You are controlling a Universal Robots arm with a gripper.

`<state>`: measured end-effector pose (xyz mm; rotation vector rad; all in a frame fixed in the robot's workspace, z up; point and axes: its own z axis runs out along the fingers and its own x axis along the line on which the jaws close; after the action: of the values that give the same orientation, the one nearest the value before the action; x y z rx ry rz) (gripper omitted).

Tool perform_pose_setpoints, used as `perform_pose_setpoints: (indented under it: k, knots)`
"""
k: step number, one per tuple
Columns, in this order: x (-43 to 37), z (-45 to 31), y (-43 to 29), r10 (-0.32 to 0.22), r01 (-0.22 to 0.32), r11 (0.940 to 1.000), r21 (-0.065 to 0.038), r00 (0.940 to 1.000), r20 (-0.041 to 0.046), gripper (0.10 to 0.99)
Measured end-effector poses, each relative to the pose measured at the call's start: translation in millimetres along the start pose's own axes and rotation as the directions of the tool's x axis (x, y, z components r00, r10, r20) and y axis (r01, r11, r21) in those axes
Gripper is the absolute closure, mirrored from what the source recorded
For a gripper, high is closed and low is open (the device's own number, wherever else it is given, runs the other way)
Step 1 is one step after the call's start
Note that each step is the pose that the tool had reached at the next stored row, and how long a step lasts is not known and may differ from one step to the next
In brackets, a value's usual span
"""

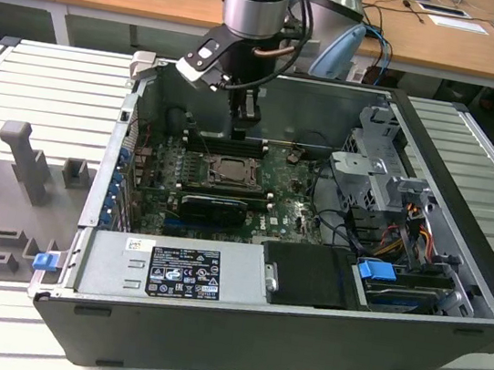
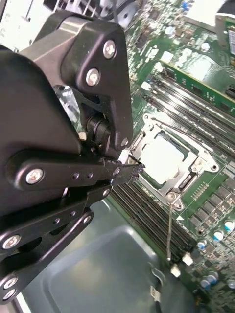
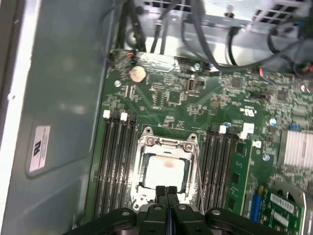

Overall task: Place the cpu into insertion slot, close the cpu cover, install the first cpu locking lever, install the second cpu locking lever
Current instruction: 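Install the first cpu locking lever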

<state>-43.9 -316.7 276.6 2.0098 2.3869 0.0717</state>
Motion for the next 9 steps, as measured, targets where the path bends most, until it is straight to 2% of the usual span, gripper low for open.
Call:
perform_pose_setpoints:
  k: [3,9]
  knots:
    - [0.0,0.0,0.0,-0.047,0.047,0.9989,0.001,0.9989,-0.0023,0.98]
    - [0.0,0.0,0.0,-0.127,0.127,0.9919,0.001,0.9919,-0.0063,0.98]
